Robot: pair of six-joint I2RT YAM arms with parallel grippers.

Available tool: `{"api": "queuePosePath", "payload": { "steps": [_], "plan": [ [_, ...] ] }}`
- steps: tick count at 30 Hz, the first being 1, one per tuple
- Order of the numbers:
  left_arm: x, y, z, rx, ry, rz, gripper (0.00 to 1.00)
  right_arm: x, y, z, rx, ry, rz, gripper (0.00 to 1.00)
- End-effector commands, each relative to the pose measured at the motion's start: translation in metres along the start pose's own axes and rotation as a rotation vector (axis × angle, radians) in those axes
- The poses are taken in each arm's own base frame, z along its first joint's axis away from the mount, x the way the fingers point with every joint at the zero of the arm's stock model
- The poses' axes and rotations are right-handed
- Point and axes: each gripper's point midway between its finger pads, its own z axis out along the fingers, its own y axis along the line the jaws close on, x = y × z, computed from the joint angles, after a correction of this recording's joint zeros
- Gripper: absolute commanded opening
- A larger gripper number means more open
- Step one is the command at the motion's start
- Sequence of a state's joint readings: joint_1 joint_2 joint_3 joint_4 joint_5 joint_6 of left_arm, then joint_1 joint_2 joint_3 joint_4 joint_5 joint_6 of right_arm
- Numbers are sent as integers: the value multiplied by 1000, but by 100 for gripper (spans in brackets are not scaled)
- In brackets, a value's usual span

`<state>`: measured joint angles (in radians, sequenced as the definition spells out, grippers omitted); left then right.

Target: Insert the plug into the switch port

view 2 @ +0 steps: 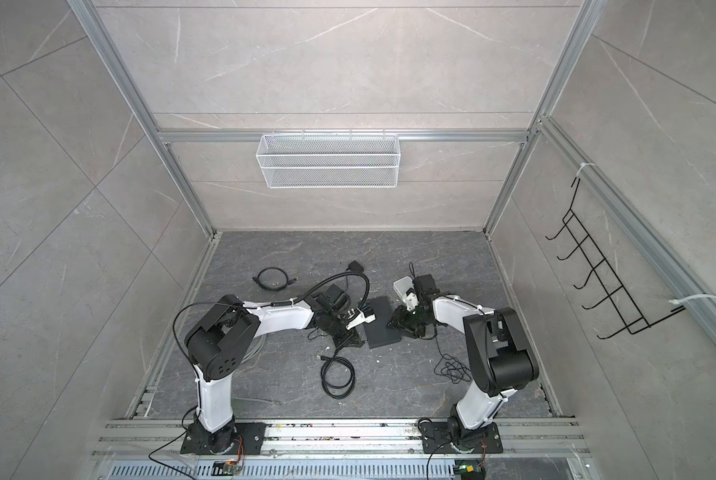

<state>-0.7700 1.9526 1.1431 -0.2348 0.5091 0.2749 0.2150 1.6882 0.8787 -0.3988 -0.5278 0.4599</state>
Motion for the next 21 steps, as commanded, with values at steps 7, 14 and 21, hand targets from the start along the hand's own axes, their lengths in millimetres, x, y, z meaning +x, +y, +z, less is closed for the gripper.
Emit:
{"api": "queuePosePath", "payload": {
  "steps": [7, 14, 21],
  "plan": [
    [-10, 5, -8, 0, -121, 18, 0, 20, -10, 13, 13, 70, 37, 48],
    [-8, -1, -7, 37, -128, 30, 0, 21, -10, 13, 12, 71, 38, 48],
    [-2, -11, -7, 85, -118, 45, 0, 21, -11, 14, 14, 70, 46, 48]
  ]
}}
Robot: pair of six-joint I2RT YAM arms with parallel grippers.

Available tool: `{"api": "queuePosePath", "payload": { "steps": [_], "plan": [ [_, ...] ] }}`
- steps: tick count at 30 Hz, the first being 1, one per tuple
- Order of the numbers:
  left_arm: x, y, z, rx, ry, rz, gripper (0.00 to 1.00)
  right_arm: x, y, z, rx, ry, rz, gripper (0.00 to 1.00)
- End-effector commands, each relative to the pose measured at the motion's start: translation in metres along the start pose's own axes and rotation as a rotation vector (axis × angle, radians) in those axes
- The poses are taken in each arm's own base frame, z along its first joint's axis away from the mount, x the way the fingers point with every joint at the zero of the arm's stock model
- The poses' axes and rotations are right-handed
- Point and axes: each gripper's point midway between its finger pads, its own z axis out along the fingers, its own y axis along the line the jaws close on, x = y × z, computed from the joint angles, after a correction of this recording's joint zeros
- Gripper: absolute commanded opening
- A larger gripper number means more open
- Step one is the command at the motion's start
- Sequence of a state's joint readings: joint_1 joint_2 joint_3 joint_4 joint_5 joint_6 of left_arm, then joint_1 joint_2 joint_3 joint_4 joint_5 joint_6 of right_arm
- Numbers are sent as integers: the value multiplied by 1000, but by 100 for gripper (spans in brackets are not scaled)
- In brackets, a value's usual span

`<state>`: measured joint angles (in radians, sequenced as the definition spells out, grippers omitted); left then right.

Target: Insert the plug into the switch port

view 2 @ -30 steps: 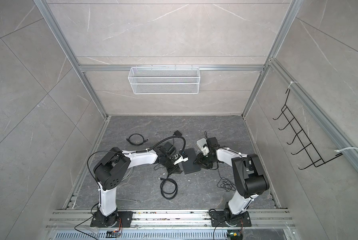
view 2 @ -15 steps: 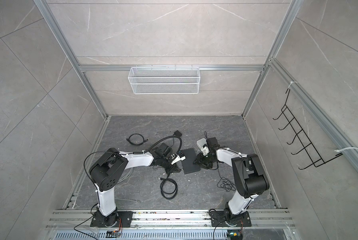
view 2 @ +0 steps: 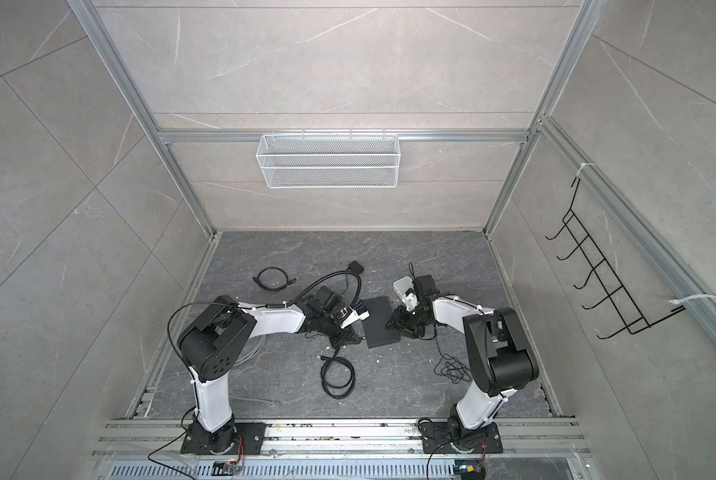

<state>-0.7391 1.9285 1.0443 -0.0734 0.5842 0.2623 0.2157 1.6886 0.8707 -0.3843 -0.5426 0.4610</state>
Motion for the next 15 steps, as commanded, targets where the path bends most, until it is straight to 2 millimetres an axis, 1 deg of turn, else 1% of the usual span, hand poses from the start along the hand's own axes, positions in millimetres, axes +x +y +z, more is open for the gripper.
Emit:
{"api": "queuePosePath", "payload": {
  "steps": [1, 4, 15],
  "plan": [
    [-2, -14, -4, 58, -13, 35, 0, 20, -13, 13, 30, 67, 50, 48],
    [-2, -14, -5, 57, -14, 39, 0, 19, -13, 12, 30, 64, 50, 48],
    [-7, -3, -2, 10, -43, 17, 0, 22, -13, 13, 26, 70, 48, 47]
  ]
}}
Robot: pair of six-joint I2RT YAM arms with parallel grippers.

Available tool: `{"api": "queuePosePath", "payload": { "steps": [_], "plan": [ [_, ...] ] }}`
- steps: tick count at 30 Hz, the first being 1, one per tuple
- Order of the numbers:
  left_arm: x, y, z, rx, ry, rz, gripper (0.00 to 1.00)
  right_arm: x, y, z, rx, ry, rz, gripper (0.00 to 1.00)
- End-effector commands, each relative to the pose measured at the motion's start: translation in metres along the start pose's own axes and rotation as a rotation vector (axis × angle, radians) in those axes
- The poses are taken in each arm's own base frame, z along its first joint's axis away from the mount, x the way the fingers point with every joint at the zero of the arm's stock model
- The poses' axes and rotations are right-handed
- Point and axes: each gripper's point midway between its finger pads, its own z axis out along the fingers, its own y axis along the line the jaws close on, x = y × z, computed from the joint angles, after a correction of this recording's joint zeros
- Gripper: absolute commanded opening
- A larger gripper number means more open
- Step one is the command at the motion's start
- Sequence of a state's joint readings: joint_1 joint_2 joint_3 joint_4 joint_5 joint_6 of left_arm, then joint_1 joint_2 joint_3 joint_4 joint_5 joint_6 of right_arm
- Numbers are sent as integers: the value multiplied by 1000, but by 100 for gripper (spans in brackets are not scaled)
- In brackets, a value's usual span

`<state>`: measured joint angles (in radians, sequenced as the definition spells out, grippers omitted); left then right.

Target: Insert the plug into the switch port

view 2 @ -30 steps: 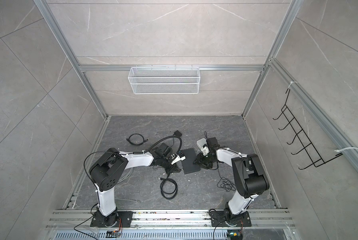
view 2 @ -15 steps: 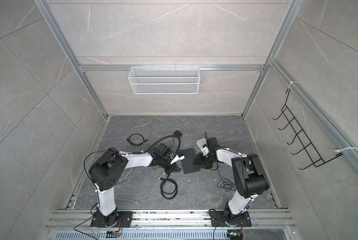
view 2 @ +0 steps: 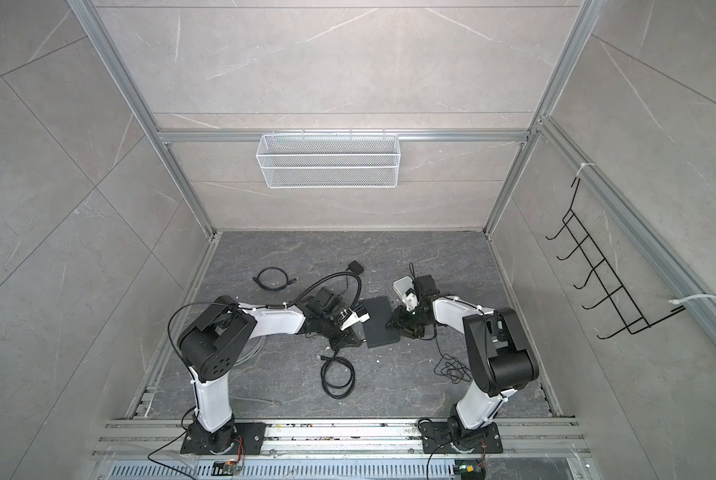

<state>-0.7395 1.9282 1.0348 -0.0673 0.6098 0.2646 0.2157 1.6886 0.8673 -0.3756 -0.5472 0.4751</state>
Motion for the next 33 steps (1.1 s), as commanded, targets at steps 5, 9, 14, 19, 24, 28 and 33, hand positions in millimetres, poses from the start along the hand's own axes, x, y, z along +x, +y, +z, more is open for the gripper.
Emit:
{"api": "queuePosePath", "payload": {
  "steps": [5, 9, 14, 19, 24, 28, 33],
  "plan": [
    [-8, 8, -6, -43, -41, 9, 0, 22, -15, 13, 35, 75, 34, 47],
    [-9, 5, -6, -24, -41, 16, 0, 22, -14, 13, 33, 74, 31, 47],
    [-11, 8, -5, -36, -52, 13, 0, 22, -15, 15, 31, 78, 30, 47],
    [-12, 10, -6, -49, -59, 17, 0, 23, -15, 15, 31, 79, 28, 47],
    [-13, 14, -7, -63, -71, 7, 0, 24, -16, 16, 34, 84, 27, 47],
    [-13, 14, -7, -60, -79, -1, 0, 24, -17, 17, 34, 86, 29, 47],
    [-13, 14, -9, -50, -102, -14, 0, 24, -17, 17, 31, 84, 28, 47]
  ]
}}
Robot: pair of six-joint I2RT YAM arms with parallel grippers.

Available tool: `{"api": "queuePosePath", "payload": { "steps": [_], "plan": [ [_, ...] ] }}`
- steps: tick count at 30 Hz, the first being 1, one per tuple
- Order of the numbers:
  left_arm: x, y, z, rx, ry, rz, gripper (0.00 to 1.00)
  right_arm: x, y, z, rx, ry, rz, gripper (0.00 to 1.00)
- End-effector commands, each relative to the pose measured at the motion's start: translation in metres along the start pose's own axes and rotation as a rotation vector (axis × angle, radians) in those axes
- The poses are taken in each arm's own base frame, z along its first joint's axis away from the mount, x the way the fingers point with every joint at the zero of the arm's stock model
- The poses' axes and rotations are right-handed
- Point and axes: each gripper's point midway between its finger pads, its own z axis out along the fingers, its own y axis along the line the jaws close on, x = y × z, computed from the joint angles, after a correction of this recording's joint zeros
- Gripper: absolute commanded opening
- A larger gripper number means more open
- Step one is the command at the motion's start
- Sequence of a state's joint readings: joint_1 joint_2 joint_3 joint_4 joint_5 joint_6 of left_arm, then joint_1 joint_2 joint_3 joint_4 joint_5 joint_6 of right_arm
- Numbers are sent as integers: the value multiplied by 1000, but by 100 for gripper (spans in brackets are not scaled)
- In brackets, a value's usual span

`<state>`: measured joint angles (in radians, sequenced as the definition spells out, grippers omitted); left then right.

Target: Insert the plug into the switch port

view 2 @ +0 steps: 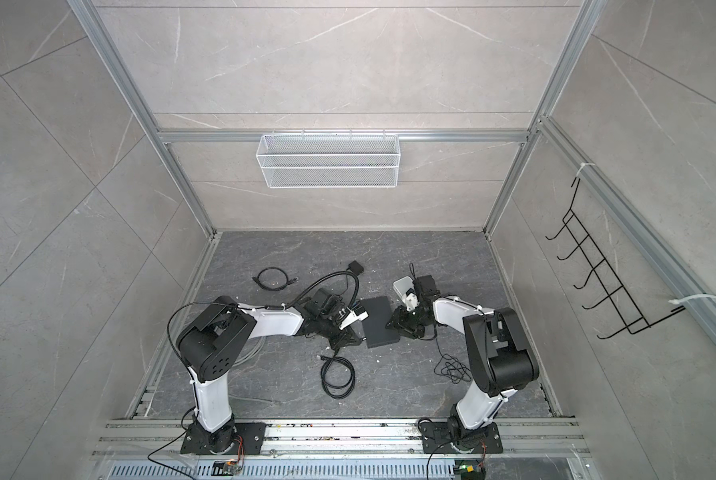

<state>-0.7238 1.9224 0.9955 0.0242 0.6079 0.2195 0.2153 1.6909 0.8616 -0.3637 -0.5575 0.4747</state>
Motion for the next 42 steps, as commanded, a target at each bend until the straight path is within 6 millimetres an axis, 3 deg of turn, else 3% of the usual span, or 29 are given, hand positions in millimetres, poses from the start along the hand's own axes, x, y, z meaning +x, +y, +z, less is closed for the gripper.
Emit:
{"api": "queuePosePath", "payload": {
  "steps": [1, 11, 21, 32, 42],
  "plan": [
    [-11, 5, -7, -25, -51, 6, 0, 23, -17, 16, 40, 83, 30, 47],
    [-8, 2, -7, -10, -35, 49, 0, 23, -13, 15, 20, 86, 22, 47],
    [-18, 8, -2, 8, 8, 191, 0, 25, 2, 17, 1, 85, -138, 47],
    [-14, 9, -3, 52, 42, 300, 0, 16, 17, 12, -25, 16, -279, 48],
    [-17, 10, -5, 80, 67, 291, 0, 6, 32, 4, -51, -59, -384, 49]
  ]
}}
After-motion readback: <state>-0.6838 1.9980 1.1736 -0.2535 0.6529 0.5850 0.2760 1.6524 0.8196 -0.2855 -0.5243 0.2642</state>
